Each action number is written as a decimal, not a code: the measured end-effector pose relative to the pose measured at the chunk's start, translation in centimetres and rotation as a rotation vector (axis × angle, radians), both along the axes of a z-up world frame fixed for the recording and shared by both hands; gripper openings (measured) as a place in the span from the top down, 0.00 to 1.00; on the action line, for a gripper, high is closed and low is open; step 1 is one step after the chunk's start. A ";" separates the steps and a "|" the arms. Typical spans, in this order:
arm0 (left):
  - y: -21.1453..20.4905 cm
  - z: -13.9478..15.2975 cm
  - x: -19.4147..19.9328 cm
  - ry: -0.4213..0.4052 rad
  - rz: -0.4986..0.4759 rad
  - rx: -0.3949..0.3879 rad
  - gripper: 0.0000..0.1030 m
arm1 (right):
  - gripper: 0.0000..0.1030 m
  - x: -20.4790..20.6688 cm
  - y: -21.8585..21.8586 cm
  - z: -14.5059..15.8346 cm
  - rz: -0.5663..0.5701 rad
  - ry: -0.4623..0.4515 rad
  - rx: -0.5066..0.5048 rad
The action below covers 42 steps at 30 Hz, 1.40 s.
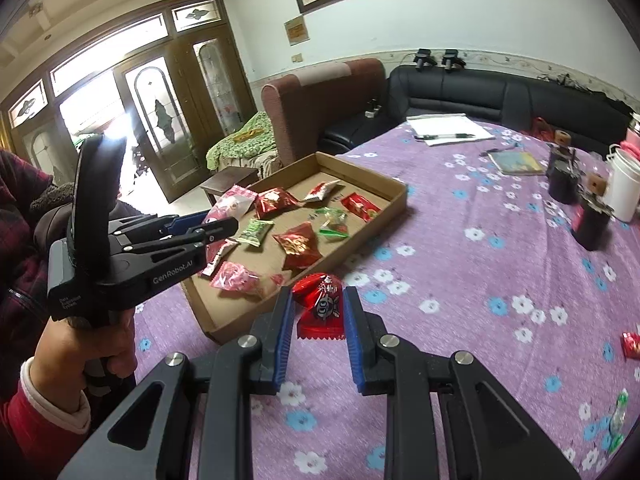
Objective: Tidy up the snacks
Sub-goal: 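Carry the pink candy and red twist candy over the tray with both tools, then open the left tool to drop the pink candy while the right tool releases the red twist candy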
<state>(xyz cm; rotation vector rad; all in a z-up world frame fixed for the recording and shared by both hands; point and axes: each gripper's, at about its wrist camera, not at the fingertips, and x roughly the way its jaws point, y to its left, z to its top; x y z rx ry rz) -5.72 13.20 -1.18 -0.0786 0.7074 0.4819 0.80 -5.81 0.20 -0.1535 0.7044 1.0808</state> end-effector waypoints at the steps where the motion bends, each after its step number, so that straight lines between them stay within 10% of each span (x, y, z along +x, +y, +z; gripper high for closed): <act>1: 0.5 -0.2 -0.1 0.003 0.009 -0.003 0.75 | 0.77 0.0 0.4 0.1 0.007 -0.001 -0.001; 20: 11.4 -1.8 -3.5 -0.012 0.134 -0.187 0.75 | 0.77 -0.6 9.3 -0.9 0.150 0.052 0.003; 42: 11.9 -3.3 2.1 0.064 0.024 -0.222 0.75 | 0.77 1.8 16.6 -5.4 0.160 0.126 -0.071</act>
